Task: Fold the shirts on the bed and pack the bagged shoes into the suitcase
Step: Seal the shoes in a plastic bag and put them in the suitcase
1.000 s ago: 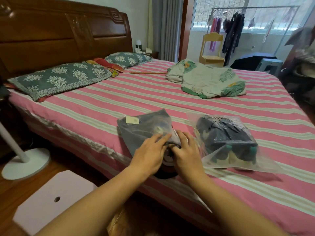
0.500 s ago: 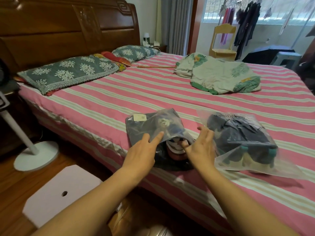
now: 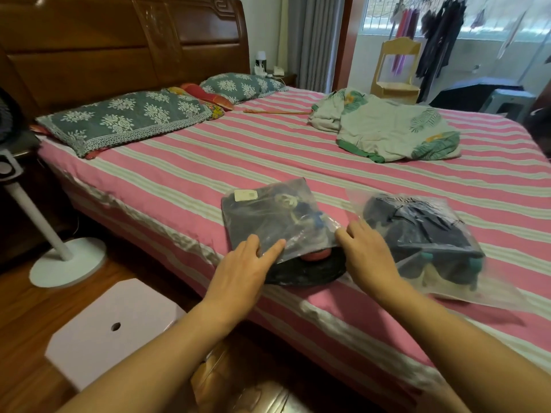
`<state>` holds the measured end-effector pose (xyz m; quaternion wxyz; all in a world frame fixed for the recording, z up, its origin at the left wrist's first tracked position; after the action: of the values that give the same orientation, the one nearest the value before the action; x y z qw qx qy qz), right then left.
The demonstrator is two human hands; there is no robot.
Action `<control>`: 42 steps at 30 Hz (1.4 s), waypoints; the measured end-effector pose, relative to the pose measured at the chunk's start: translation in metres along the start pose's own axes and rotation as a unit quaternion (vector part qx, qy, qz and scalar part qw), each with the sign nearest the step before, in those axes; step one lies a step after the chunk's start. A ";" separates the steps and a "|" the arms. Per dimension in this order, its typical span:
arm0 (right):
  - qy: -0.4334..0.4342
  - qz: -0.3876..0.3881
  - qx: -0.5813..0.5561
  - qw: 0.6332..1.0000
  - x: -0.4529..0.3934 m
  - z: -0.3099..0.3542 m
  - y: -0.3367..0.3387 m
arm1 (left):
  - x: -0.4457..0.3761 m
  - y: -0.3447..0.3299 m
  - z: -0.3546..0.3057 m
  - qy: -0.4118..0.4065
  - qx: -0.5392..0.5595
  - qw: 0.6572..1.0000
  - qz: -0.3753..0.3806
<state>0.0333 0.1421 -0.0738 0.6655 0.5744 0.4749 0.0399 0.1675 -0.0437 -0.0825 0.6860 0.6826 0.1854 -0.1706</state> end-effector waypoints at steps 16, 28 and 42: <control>0.144 0.140 -0.387 0.900 -0.023 0.357 0.073 | 0.261 0.124 0.173 0.450 0.067 0.889 0.045; 0.292 0.525 -0.430 0.674 0.199 0.667 0.063 | 0.612 0.165 0.215 0.716 0.091 0.677 0.144; 0.124 0.275 -0.552 0.777 0.021 0.510 0.095 | 0.309 0.212 0.197 0.514 0.036 0.857 0.005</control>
<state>0.4370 -0.1837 -0.0668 0.7644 0.2047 0.2722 0.5474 0.5453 -0.2329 -0.0478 0.4687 0.6980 0.5025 0.2014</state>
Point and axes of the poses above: each hand's wrist, its own x-axis away from the middle knuckle, its own y-axis out of the back of the hand, z = x × y, the point moved 7 cm from there along -x, towards the middle knuckle, and after that the axes turned 7 degrees about -z, right-handed, at the moved point
